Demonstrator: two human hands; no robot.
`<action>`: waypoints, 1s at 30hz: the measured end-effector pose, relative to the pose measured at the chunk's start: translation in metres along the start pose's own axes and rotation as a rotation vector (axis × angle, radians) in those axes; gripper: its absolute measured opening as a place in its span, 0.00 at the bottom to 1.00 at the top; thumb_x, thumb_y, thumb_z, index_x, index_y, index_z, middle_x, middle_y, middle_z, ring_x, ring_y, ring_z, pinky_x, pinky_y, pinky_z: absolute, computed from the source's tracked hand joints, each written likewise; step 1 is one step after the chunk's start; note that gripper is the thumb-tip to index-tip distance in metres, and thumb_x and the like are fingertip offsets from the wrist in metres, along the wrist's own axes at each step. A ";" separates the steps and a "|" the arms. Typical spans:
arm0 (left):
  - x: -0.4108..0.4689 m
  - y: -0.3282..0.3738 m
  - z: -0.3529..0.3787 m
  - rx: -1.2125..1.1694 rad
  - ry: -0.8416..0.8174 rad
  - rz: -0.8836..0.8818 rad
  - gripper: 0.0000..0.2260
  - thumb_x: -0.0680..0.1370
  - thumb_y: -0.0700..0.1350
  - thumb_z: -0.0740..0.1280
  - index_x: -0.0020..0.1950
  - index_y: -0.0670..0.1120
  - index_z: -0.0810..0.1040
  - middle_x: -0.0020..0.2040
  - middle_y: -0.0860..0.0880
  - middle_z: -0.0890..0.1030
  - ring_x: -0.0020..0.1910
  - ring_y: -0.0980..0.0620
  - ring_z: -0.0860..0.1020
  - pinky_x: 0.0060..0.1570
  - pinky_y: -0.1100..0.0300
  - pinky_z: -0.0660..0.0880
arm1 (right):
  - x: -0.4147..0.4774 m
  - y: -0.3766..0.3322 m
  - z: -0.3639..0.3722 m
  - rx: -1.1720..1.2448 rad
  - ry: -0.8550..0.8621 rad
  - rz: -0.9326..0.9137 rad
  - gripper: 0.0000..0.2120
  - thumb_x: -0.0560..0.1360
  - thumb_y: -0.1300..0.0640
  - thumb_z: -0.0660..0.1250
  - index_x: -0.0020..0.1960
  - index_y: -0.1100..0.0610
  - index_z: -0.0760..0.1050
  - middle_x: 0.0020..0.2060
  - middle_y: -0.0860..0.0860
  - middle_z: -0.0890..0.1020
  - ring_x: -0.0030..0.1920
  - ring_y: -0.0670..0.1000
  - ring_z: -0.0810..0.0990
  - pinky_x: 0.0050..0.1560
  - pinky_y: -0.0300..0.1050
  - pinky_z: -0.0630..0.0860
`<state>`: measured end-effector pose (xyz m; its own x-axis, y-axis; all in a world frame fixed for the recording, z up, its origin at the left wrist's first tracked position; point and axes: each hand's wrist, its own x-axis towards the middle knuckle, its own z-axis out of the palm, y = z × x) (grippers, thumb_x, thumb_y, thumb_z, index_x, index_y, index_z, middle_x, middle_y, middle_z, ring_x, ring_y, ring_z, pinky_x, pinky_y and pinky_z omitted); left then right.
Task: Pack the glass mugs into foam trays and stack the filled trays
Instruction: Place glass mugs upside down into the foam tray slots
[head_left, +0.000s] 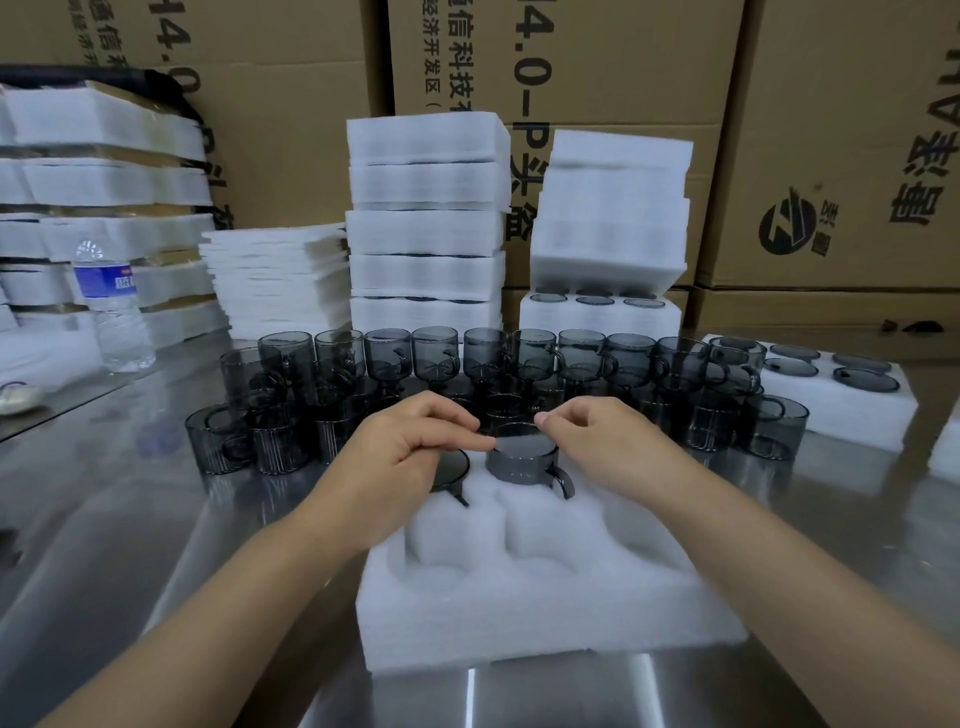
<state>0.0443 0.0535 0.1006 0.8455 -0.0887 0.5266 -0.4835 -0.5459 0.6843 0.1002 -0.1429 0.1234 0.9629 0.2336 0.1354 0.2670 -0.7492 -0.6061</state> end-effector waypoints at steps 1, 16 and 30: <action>0.000 0.000 0.000 0.007 -0.006 -0.011 0.30 0.74 0.24 0.56 0.41 0.58 0.85 0.49 0.61 0.79 0.52 0.65 0.75 0.51 0.76 0.68 | -0.001 0.000 0.000 -0.031 -0.003 -0.003 0.15 0.79 0.42 0.57 0.46 0.48 0.77 0.36 0.40 0.77 0.48 0.49 0.77 0.59 0.46 0.67; 0.003 -0.002 -0.002 0.054 -0.110 -0.119 0.27 0.76 0.26 0.57 0.39 0.55 0.85 0.51 0.58 0.78 0.57 0.57 0.73 0.64 0.59 0.68 | -0.002 -0.004 0.003 -0.085 0.012 0.005 0.04 0.76 0.43 0.63 0.44 0.42 0.72 0.48 0.41 0.81 0.56 0.47 0.76 0.64 0.48 0.66; 0.005 -0.003 -0.002 0.104 -0.148 -0.137 0.31 0.76 0.27 0.56 0.36 0.62 0.84 0.53 0.60 0.77 0.60 0.57 0.71 0.66 0.58 0.65 | 0.008 0.000 0.005 -0.133 -0.047 -0.013 0.06 0.77 0.44 0.62 0.51 0.42 0.67 0.46 0.41 0.75 0.59 0.49 0.72 0.63 0.47 0.63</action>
<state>0.0493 0.0562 0.1016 0.9293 -0.1248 0.3475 -0.3423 -0.6438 0.6844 0.1073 -0.1379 0.1211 0.9571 0.2705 0.1038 0.2856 -0.8205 -0.4952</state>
